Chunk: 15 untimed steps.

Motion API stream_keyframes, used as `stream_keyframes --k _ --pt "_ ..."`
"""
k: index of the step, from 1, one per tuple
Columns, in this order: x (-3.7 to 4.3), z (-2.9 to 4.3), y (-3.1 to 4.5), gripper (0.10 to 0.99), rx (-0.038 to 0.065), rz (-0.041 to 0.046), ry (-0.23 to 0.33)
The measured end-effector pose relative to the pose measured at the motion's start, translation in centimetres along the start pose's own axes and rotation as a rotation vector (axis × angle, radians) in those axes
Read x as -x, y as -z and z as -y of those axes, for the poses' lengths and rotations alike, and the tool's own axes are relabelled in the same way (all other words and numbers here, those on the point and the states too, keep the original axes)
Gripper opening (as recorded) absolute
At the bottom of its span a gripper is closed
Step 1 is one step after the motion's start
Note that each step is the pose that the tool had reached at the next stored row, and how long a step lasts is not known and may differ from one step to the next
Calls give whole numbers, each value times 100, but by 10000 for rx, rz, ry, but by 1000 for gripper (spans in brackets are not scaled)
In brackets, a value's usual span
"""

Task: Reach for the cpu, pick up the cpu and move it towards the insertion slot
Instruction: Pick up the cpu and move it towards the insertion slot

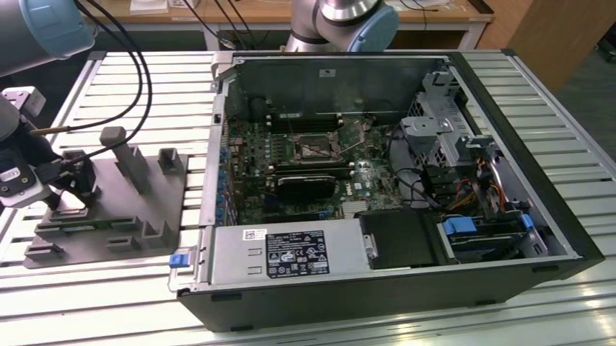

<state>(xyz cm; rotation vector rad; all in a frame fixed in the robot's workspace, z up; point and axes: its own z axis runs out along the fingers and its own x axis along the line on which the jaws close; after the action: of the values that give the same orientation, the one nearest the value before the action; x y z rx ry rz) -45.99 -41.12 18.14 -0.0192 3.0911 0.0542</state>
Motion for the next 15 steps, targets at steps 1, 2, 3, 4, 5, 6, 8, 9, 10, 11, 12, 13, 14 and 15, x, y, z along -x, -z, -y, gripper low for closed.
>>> stream_keyframes --k 1,2,3,4,5,6,8,9,10,11,12,13,14,15 --pt "0 0 0 545 0 0 0" --pt "0 0 -1 545 -1 -1 0" --pt "0 0 -1 545 -1 -1 0" --pt "0 0 -2 545 -1 -1 0" --pt "0 0 -1 545 1 1 0" --pt "1 -1 5 545 3 5 0" --pt "2 -1 29 545 2 4 0" --pt "2 -2 44 545 0 0 0" --pt "3 -2 55 545 1 2 0" --pt "4 -2 66 545 1 2 0" --pt "4 -3 75 545 0 1 0" --pt "4 -3 80 545 1 2 0" --pt "5 -3 81 545 2 4 4" --pt "5 -3 81 545 3 3 13"
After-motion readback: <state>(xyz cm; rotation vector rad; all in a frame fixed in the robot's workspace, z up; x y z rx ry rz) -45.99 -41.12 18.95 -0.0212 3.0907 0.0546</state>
